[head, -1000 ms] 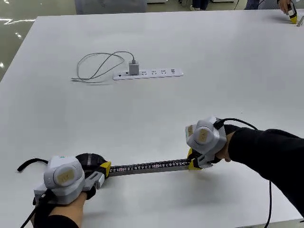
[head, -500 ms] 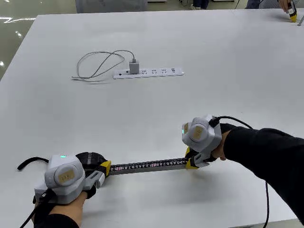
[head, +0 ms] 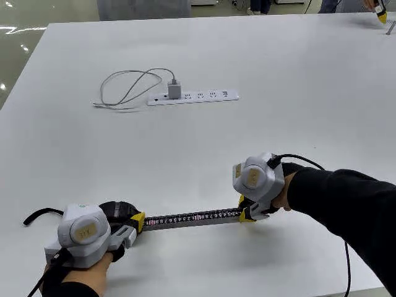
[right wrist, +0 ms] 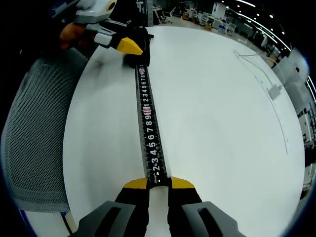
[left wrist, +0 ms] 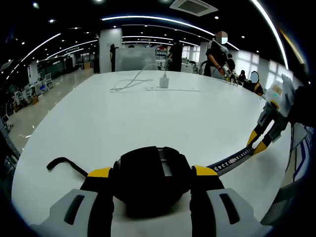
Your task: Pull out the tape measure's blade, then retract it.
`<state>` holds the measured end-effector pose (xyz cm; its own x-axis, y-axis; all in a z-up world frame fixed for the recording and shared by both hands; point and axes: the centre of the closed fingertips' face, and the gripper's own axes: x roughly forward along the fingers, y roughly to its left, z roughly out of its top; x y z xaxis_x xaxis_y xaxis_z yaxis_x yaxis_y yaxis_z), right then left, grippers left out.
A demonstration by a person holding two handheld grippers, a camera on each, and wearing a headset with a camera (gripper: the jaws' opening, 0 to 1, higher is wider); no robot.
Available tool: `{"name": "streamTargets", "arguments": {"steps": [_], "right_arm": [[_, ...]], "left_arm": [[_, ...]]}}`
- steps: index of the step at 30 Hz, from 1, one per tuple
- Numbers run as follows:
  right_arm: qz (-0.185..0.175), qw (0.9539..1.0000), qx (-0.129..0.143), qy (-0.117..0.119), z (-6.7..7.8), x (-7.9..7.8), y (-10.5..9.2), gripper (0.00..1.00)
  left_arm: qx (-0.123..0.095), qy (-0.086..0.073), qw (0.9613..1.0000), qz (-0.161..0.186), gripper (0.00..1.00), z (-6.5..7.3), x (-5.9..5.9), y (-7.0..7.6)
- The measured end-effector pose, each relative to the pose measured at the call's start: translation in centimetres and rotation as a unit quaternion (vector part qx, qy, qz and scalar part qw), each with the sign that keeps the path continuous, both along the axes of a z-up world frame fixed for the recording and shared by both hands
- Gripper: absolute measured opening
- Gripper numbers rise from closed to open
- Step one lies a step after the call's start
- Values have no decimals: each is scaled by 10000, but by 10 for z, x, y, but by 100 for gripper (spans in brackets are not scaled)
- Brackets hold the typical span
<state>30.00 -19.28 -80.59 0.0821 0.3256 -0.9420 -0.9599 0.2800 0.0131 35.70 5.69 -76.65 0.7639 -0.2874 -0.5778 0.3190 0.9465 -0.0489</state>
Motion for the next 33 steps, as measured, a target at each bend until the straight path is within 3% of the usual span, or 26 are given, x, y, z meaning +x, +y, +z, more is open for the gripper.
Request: {"name": "streamTargets", "arguments": {"steps": [10,25,33], "right_arm": [[-77,10000,42,17,0,3,5,9],[262,9996,102,-55,0,3,12,9],[132,9998,132,-54,0,4,16,9]], "left_arm": [[0,14,10000,-34,58,0,1,1],[4,43,10000,-37,58,0,2,0],[2,48,10000,-31,58,0,2,0]]}}
